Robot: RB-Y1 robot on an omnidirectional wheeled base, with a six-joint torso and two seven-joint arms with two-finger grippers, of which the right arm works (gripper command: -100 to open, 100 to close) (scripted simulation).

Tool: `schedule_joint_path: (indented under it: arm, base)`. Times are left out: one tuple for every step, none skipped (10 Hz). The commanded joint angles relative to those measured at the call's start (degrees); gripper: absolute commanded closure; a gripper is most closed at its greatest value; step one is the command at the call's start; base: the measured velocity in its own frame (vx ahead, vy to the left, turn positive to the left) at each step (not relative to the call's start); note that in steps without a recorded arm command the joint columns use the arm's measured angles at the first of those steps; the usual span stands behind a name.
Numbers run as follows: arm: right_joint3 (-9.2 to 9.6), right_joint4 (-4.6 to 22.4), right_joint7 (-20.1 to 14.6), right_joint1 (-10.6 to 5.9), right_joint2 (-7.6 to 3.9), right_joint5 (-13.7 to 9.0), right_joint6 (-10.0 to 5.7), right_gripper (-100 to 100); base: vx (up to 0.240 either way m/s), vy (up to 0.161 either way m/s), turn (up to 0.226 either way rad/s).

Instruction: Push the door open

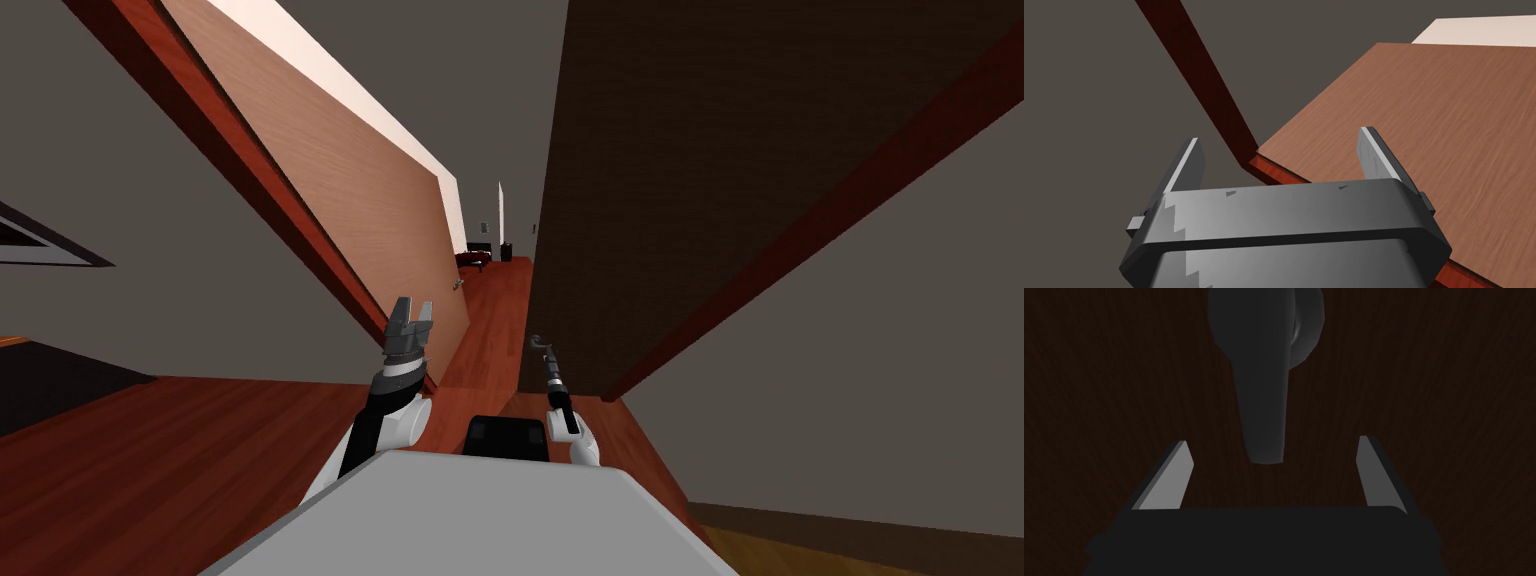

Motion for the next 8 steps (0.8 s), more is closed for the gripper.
schedule_joint_path:
  arm:
    - [-0.24,0.5,0.0,-0.29,1.19,-0.1,-0.14,-100]
    - [-0.35,0.6,0.0,-0.4,2.29,-0.2,-0.18,-100]
    - [-0.33,0.6,0.0,-0.55,1.64,-0.2,-0.02,-100]
    - [-0.33,0.6,0.0,-0.55,1.64,-0.2,-0.02,100]
    - [-0.33,0.6,0.0,-0.55,1.64,-0.2,-0.02,100]
    - [-0.33,0.6,0.0,-0.55,1.64,-0.2,-0.02,100]
    - [-0.33,0.6,0.0,-0.55,1.64,-0.2,-0.02,100]
    - [-0.33,0.6,0.0,-0.55,1.64,-0.2,-0.02,100]
  base:
    - [0.201,0.012,0.019]
    - [0.193,0.014,0.02]
    - [0.09,0.006,0.007]
    - [-0.011,0.0,-0.006]
    - [-0.029,-0.003,0.007]
    - [-0.014,-0.004,0.016]
    - [0.0,0.0,0.0]
    - [0.0,0.0,0.0]
